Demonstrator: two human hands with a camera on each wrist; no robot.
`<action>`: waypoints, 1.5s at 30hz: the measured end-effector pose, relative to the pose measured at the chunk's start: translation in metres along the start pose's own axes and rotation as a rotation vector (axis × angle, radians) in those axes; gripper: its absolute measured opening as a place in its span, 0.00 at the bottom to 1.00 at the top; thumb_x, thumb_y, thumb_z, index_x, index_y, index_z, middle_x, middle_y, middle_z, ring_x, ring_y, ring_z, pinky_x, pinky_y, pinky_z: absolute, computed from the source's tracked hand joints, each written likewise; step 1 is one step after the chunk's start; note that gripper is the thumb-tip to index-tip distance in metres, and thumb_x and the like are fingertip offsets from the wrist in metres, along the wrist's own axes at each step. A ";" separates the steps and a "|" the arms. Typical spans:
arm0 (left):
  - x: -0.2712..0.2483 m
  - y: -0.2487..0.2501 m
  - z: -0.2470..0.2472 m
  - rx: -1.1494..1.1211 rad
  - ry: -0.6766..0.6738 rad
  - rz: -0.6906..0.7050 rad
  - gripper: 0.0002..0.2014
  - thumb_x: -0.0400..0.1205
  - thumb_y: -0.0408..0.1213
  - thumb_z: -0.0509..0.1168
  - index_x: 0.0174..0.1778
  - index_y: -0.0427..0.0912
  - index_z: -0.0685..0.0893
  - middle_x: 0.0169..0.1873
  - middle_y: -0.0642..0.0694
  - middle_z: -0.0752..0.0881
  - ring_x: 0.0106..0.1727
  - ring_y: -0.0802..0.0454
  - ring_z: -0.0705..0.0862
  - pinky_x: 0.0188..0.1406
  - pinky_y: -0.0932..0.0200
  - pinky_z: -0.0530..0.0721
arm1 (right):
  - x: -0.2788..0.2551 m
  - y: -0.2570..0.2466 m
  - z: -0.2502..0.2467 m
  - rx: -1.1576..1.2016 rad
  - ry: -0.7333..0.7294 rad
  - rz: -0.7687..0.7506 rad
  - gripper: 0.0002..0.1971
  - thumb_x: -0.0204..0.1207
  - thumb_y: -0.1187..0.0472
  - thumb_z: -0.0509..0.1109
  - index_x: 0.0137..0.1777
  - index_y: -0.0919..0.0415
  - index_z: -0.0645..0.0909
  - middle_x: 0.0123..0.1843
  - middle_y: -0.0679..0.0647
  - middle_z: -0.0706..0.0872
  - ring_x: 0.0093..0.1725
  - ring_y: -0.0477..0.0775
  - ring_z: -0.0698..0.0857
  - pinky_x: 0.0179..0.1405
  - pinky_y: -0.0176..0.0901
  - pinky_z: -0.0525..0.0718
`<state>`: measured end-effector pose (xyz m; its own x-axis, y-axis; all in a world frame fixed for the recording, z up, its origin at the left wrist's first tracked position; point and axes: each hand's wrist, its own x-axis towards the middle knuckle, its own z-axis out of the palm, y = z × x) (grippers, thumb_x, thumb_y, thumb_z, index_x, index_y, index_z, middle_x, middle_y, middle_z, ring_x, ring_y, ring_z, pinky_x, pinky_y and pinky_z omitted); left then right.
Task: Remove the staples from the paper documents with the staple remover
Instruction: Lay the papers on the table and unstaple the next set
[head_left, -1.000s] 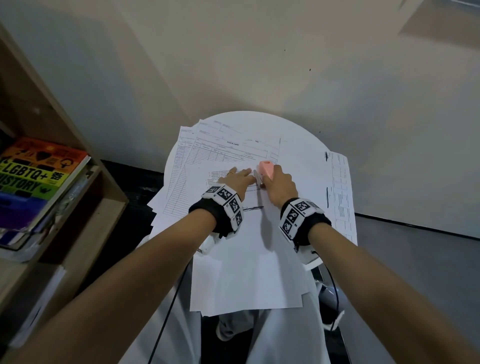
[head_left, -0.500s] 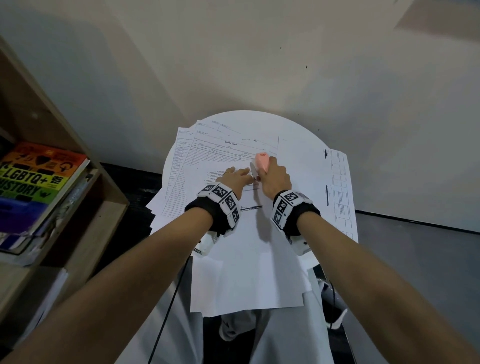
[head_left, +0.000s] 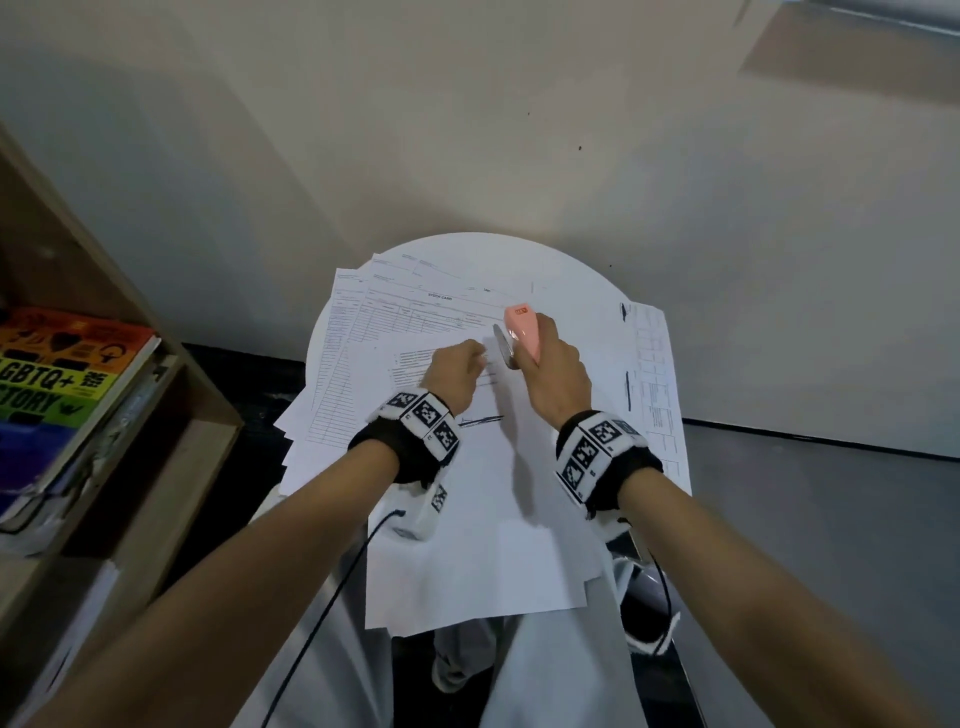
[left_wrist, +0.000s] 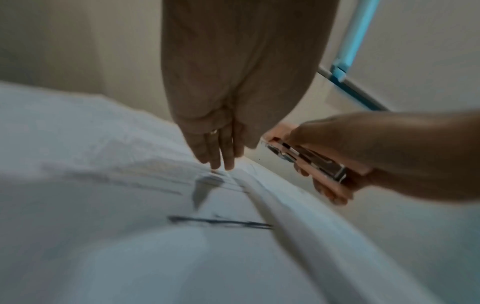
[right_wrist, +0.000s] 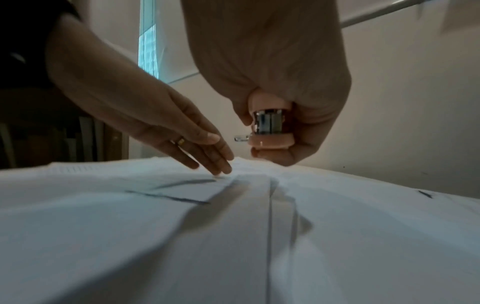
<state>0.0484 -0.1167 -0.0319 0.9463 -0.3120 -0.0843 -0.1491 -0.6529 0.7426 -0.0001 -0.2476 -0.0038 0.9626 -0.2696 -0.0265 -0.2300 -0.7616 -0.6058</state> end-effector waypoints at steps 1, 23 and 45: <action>-0.008 0.008 0.003 -0.228 0.063 -0.037 0.15 0.85 0.33 0.59 0.65 0.30 0.79 0.54 0.32 0.85 0.52 0.40 0.84 0.52 0.57 0.79 | -0.008 0.002 -0.005 0.029 0.020 -0.008 0.20 0.84 0.51 0.57 0.74 0.54 0.66 0.60 0.57 0.85 0.57 0.64 0.81 0.48 0.52 0.78; -0.145 0.173 0.133 -0.586 -0.417 -0.030 0.12 0.77 0.16 0.60 0.29 0.32 0.76 0.23 0.41 0.79 0.17 0.58 0.78 0.17 0.67 0.79 | -0.243 0.163 -0.129 0.337 0.396 0.313 0.20 0.80 0.44 0.59 0.71 0.47 0.68 0.57 0.49 0.82 0.52 0.59 0.84 0.48 0.62 0.86; -0.136 0.080 0.373 -0.095 -0.330 -0.310 0.06 0.77 0.28 0.65 0.40 0.36 0.88 0.37 0.38 0.85 0.37 0.44 0.83 0.35 0.63 0.86 | -0.362 0.330 -0.063 0.556 0.607 0.802 0.17 0.83 0.59 0.65 0.71 0.57 0.74 0.54 0.54 0.82 0.53 0.56 0.81 0.51 0.42 0.73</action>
<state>-0.1997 -0.3842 -0.2088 0.7980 -0.3251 -0.5075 0.1679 -0.6889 0.7052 -0.4332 -0.4381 -0.1443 0.3059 -0.9138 -0.2674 -0.5050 0.0823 -0.8592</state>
